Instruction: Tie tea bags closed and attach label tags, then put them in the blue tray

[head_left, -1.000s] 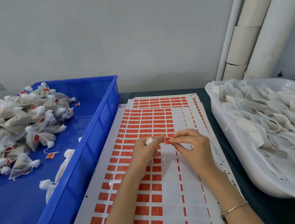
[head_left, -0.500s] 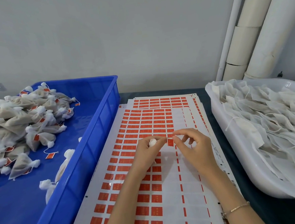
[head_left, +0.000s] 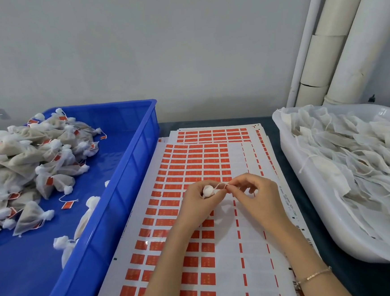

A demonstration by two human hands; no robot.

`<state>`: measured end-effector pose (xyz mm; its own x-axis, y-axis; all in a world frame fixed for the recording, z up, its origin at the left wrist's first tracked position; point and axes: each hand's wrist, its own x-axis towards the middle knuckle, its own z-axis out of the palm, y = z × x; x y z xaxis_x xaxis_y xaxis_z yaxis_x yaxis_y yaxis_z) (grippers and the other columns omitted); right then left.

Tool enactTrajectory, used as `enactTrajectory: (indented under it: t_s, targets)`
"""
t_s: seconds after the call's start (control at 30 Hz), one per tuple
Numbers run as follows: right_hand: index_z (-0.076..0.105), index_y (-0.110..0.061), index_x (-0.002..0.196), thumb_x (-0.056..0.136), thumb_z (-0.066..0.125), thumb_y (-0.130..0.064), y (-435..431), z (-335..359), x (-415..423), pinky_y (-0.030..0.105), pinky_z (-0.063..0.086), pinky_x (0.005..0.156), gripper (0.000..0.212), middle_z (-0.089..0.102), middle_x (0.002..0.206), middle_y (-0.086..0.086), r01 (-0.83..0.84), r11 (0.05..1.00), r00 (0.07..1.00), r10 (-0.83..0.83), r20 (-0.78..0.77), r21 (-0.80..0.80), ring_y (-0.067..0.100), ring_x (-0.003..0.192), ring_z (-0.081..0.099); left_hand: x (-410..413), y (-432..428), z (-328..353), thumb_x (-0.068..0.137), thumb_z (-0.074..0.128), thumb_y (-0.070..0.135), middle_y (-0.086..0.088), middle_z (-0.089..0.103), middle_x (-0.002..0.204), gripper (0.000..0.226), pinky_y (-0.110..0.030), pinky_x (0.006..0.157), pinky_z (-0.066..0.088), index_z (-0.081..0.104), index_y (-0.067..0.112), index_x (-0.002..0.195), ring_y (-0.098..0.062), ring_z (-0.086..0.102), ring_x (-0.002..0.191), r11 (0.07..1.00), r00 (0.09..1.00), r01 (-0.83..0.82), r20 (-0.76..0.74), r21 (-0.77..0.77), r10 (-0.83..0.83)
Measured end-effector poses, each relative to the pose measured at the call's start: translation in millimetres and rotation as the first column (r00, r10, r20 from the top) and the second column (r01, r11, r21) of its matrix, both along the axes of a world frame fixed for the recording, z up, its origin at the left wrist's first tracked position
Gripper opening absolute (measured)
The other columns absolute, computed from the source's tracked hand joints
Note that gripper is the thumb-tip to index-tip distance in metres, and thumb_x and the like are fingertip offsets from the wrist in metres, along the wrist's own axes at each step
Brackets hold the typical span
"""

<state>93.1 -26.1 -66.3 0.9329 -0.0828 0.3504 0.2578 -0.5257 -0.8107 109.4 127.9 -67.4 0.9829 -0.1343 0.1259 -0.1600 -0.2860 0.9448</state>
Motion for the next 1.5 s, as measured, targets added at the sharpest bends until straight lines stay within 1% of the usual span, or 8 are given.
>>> enactTrajectory:
  t_s: [0.33, 0.57, 0.8, 0.93, 1.17, 1.3, 1.4, 1.5]
  targets:
    - [0.061, -0.040, 0.076, 0.084, 0.072, -0.022, 1.4, -1.9, 1.3, 0.007, 0.040, 0.068, 0.023, 0.062, 0.078, -0.025, -0.015, 0.999, 1.000, 0.016, 0.011, -0.035, -0.007, 0.084, 0.057, 1.3, -0.5, -4.3, 0.085, 0.071, 0.027, 0.018, 0.064, 0.074, 0.014, -0.003, 0.053, 0.042, 0.065, 0.039, 0.079, 0.007, 0.059, 0.072, 0.998, 0.999, -0.021, 0.042, 0.064, 0.018]
    - [0.068, -0.032, 0.090, 0.085, 0.070, -0.026, -4.6, -5.9, 3.8, 0.002, 0.043, 0.064, 0.007, 0.065, 0.091, -0.021, 0.089, 0.995, 0.996, -0.088, -0.019, 0.055, 0.001, 0.081, 0.062, 2.1, 1.6, -6.3, 0.087, 0.068, 0.029, 0.025, 0.057, 0.108, 0.028, -0.010, 0.073, 0.050, 0.060, 0.036, 0.113, -0.003, 0.059, 0.100, 0.998, 0.999, -0.047, 0.015, 0.031, 0.047]
    - [0.066, -0.026, 0.098, 0.090, 0.062, -0.031, -2.1, -7.5, 1.7, 0.009, 0.044, 0.073, 0.011, 0.066, 0.101, -0.014, 0.054, 0.991, 0.996, -0.045, -0.075, 0.121, 0.002, 0.087, 0.063, -12.7, 0.4, -3.5, 0.092, 0.062, 0.032, 0.006, 0.065, 0.102, 0.015, -0.016, 0.074, 0.055, 0.059, 0.028, 0.105, -0.014, 0.064, 0.095, 0.971, 0.987, -0.162, -0.041, -0.173, 0.157]
    - [0.063, -0.035, 0.100, 0.087, 0.064, -0.032, 2.7, -5.9, -1.5, 0.015, 0.050, 0.078, 0.013, 0.066, 0.104, -0.017, -0.055, 0.989, 0.995, 0.066, -0.072, 0.139, 0.007, 0.090, 0.065, -23.8, -4.8, -3.0, 0.089, 0.067, 0.026, 0.013, 0.066, 0.098, 0.014, -0.014, 0.070, 0.054, 0.062, 0.032, 0.099, -0.008, 0.065, 0.091, 0.973, 0.986, -0.162, 0.009, -0.161, 0.166]
    - [0.069, -0.034, 0.087, 0.082, 0.073, -0.019, 16.7, 7.7, -15.3, 0.019, 0.058, 0.070, 0.016, 0.070, 0.077, -0.020, -0.214, 0.971, 0.972, 0.222, -0.076, 0.105, 0.007, 0.073, 0.069, -56.3, 13.8, 4.2, 0.090, 0.065, 0.023, 0.029, 0.060, 0.092, 0.026, -0.005, 0.074, 0.050, 0.065, 0.034, 0.114, 0.005, 0.062, 0.085, 0.971, 0.975, -0.221, 0.059, 0.088, 0.216]
    - [0.069, -0.030, 0.086, 0.083, 0.068, -0.022, 37.8, 41.4, -30.2, 0.013, 0.055, 0.068, 0.009, 0.070, 0.078, -0.021, -0.364, 0.929, 0.930, 0.366, -0.024, 0.062, 0.004, 0.076, 0.069, -89.1, 35.6, 41.7, 0.089, 0.067, 0.027, 0.027, 0.058, 0.077, 0.028, -0.001, 0.059, 0.046, 0.061, 0.034, 0.116, 0.016, 0.059, 0.076, 0.941, 0.969, -0.238, 0.126, 0.239, 0.213]
    - [0.068, -0.033, 0.088, 0.079, 0.062, -0.038, 66.3, 82.1, -44.0, 0.008, 0.050, 0.066, 0.011, 0.069, 0.082, -0.024, -0.459, 0.887, 0.887, 0.455, 0.073, 0.051, 0.000, 0.082, 0.068, -117.1, 63.0, 86.5, 0.087, 0.066, 0.033, 0.020, 0.064, 0.080, 0.019, -0.005, 0.062, 0.048, 0.054, 0.041, 0.099, 0.007, 0.063, 0.075, 0.894, 0.952, -0.280, 0.220, 0.349, 0.212]
    - [0.069, -0.027, 0.093, 0.087, 0.064, -0.027, 99.9, 118.3, -50.6, 0.011, 0.052, 0.068, 0.008, 0.071, 0.085, -0.018, -0.606, 0.788, 0.793, 0.589, 0.155, 0.105, 0.005, 0.081, 0.070, -136.6, 98.5, 132.9, 0.088, 0.064, 0.036, 0.019, 0.066, 0.079, 0.012, -0.011, 0.070, 0.046, 0.059, 0.040, 0.098, 0.004, 0.061, 0.075, 0.818, 0.898, -0.385, 0.377, 0.427, 0.226]
